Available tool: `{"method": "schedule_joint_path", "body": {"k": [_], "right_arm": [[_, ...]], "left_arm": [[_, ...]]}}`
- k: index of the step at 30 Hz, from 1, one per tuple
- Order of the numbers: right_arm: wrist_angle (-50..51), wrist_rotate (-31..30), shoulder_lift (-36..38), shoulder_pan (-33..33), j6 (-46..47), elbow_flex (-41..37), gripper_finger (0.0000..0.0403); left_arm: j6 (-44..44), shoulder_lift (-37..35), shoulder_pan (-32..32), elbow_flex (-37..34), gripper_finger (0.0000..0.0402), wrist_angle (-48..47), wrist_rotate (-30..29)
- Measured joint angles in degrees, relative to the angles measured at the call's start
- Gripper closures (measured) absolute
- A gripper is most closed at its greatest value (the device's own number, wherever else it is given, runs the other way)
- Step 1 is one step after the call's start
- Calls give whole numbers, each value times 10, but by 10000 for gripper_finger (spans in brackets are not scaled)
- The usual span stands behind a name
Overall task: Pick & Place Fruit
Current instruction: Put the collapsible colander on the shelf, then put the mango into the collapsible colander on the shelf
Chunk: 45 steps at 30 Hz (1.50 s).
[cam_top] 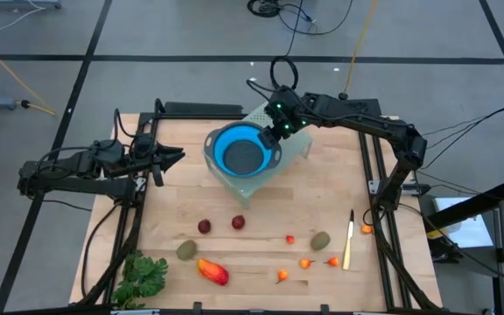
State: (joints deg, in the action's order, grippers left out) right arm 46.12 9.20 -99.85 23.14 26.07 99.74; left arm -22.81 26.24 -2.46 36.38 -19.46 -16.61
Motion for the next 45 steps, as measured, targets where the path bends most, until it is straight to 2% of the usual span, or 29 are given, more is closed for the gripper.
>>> {"method": "schedule_joint_path", "body": {"k": [7,13,15,18,23,26,28,32,38,43,45], "right_arm": [[-3,-5,17,2,-2,0,287],[-2,-51,57,3,-19,0,287],[13,-76,80,-3,-42,0,287],[42,-147,113,-24,-76,-4,295],[49,-199,176,-63,-111,-47,345],[24,-200,222,-85,-119,-92,386],[-8,-202,253,-101,-122,-131,397],[-68,-228,316,-130,-119,-214,396],[-186,-225,410,-171,-126,-343,401],[-333,-225,478,-201,-182,-454,402],[-387,-207,500,-208,-224,-489,402]], "left_arm": [[0,0,0,0,314,0,0],[0,0,0,0,314,0,0],[0,0,0,0,314,0,0],[0,0,0,0,314,0,0],[0,0,0,0,314,0,1],[0,0,0,0,314,0,1],[3,0,0,0,314,0,1],[19,0,0,0,314,0,2],[36,0,0,0,314,0,2],[58,0,0,0,314,0,1],[72,0,0,0,314,0,1]]}}
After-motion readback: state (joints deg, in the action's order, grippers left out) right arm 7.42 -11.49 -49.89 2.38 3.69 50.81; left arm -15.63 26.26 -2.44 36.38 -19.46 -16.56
